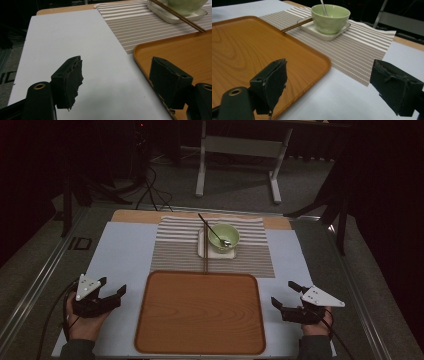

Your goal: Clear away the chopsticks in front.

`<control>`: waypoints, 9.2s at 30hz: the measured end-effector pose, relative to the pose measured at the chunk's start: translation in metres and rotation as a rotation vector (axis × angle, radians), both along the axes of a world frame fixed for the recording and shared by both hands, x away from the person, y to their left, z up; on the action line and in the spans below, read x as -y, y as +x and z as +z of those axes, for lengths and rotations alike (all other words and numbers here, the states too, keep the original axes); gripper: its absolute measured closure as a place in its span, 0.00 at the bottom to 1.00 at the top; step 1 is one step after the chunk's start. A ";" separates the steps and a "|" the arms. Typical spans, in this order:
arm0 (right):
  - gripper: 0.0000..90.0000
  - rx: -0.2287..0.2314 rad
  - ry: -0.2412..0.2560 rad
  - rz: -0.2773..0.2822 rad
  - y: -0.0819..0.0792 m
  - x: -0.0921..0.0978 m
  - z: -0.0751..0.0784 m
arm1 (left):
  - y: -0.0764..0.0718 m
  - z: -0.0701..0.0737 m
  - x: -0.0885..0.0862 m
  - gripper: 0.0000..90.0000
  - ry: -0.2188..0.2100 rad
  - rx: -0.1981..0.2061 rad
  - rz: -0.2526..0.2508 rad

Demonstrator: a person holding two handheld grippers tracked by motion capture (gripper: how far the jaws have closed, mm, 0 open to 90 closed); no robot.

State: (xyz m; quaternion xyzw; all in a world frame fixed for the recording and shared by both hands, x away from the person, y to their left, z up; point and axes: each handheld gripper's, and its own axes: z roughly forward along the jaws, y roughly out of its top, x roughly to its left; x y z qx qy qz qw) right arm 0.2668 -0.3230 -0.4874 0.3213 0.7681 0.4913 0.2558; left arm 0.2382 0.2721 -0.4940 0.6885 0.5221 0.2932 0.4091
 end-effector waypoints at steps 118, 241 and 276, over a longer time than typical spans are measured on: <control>0.15 0.057 0.055 -0.021 -0.006 0.011 0.004 | 0.229 -0.029 0.234 0.90 -0.047 -0.251 -0.016; 0.15 0.073 0.040 0.008 -0.003 0.000 0.004 | -0.032 -0.036 0.116 0.95 -0.139 -0.198 0.330; 0.15 0.073 0.042 0.006 -0.003 0.000 0.005 | -0.040 -0.036 0.119 0.94 -0.102 -0.242 0.310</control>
